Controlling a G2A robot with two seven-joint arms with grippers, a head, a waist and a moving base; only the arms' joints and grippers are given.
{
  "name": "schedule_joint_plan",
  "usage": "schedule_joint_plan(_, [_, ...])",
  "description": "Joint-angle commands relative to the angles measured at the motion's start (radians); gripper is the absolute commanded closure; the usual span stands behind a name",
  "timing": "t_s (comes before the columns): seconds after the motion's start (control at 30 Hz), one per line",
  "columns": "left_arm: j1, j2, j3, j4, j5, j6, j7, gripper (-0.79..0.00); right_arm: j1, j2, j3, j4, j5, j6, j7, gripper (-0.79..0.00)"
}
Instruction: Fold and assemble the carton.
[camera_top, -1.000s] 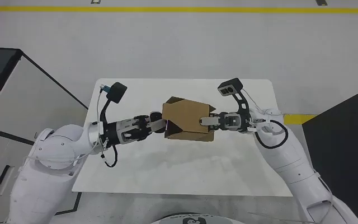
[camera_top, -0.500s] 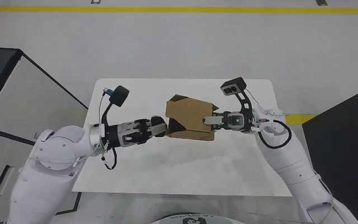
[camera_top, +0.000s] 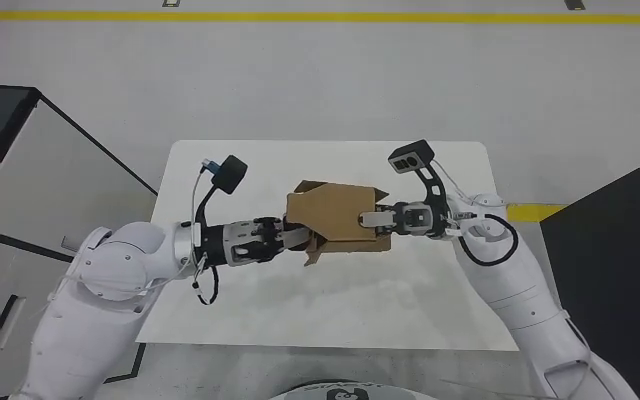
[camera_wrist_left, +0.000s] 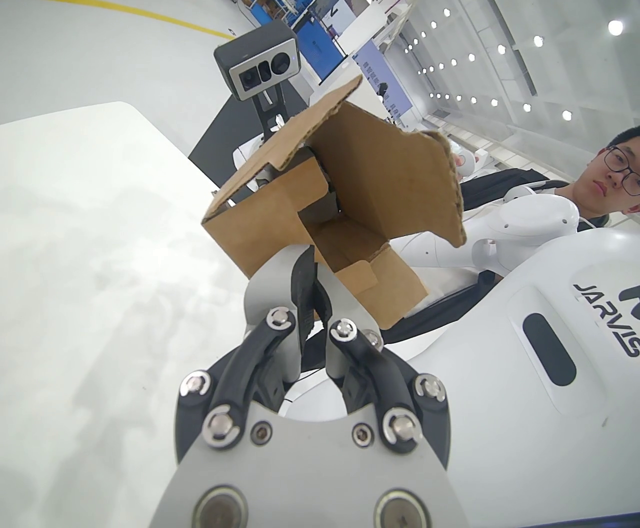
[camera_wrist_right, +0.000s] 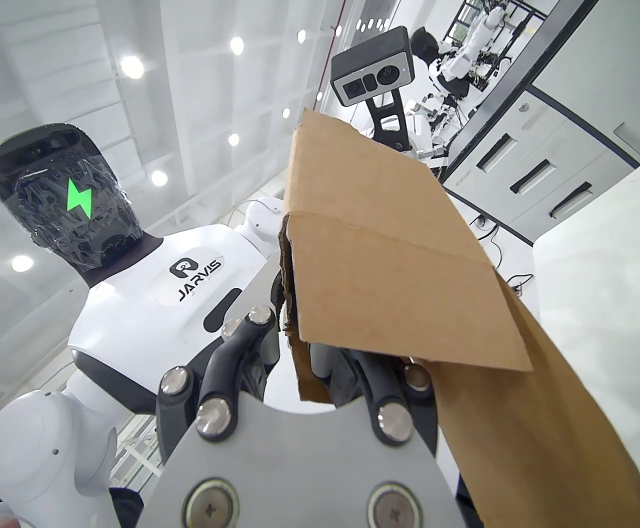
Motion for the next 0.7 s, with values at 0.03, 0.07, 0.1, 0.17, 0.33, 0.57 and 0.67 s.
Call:
schedule_joint_plan(0.03, [-0.001, 0.000, 0.008, -0.004, 0.007, 0.002, -0.001, 0.000, -0.003, -0.003, 0.001, -0.005, 0.000, 0.003, 0.003, 0.000])
schedule_joint_plan(0.07, [-0.002, 0.000, 0.011, -0.005, 0.008, 0.003, -0.001, 0.000, -0.004, -0.004, 0.000, -0.007, -0.001, 0.005, 0.005, 0.000])
schedule_joint_plan(0.1, [-0.003, 0.000, 0.013, -0.006, 0.012, 0.003, 0.000, 0.000, -0.004, -0.005, -0.002, -0.007, -0.001, 0.007, 0.007, 0.000])
schedule_joint_plan(0.17, [-0.005, -0.001, 0.018, -0.007, 0.016, 0.004, 0.001, 0.000, -0.004, -0.007, -0.005, -0.007, -0.003, 0.010, 0.010, 0.000])
schedule_joint_plan(0.33, [-0.009, -0.001, 0.030, -0.008, 0.022, 0.006, -0.001, 0.000, -0.002, -0.013, -0.011, 0.000, -0.006, 0.014, 0.014, 0.000])
schedule_joint_plan(0.57, [-0.015, -0.002, 0.032, -0.008, 0.017, 0.007, 0.007, 0.000, 0.000, -0.019, -0.008, 0.019, -0.010, 0.015, 0.015, 0.000])
schedule_joint_plan(0.67, [-0.013, 0.000, 0.005, -0.009, 0.002, 0.003, 0.018, 0.000, -0.003, -0.019, 0.005, 0.029, -0.006, 0.016, 0.016, 0.000])
